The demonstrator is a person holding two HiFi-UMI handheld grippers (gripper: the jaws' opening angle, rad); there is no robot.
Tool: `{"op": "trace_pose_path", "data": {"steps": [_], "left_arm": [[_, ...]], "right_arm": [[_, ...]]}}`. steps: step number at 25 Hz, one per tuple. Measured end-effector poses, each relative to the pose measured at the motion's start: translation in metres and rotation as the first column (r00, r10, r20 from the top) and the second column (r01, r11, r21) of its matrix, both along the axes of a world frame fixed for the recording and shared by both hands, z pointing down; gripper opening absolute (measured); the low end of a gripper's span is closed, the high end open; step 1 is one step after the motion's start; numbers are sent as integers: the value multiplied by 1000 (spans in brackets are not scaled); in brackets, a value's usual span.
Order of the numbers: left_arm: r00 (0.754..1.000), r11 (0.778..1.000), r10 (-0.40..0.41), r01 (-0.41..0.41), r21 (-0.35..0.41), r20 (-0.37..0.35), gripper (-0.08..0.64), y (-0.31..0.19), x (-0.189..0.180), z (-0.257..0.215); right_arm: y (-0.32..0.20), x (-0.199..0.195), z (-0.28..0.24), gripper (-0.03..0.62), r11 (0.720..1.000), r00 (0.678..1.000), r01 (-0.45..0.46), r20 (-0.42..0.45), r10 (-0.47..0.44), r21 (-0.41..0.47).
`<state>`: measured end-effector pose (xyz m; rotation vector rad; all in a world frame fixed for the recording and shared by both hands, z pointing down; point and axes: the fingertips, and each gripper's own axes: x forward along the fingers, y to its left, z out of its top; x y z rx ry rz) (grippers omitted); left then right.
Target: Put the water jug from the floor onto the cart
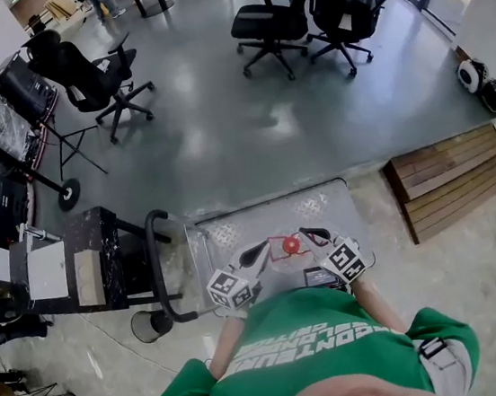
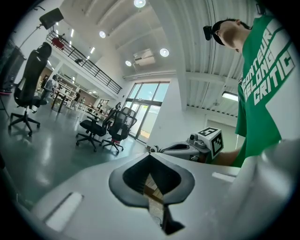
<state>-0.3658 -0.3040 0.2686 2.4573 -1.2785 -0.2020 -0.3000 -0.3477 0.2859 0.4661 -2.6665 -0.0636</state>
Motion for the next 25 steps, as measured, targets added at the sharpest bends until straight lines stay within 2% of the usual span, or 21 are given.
{"op": "trace_pose_path", "data": {"steps": [10, 25], "left_arm": [[1000, 1000, 16, -16, -8, -20, 12, 13, 17, 4], [1000, 1000, 17, -17, -10, -23, 12, 20, 20, 6]], "right_arm": [[22, 3, 2, -6, 1000, 1000, 28, -13, -28, 8], [33, 3, 5, -6, 999, 999, 47, -15, -47, 3]]}}
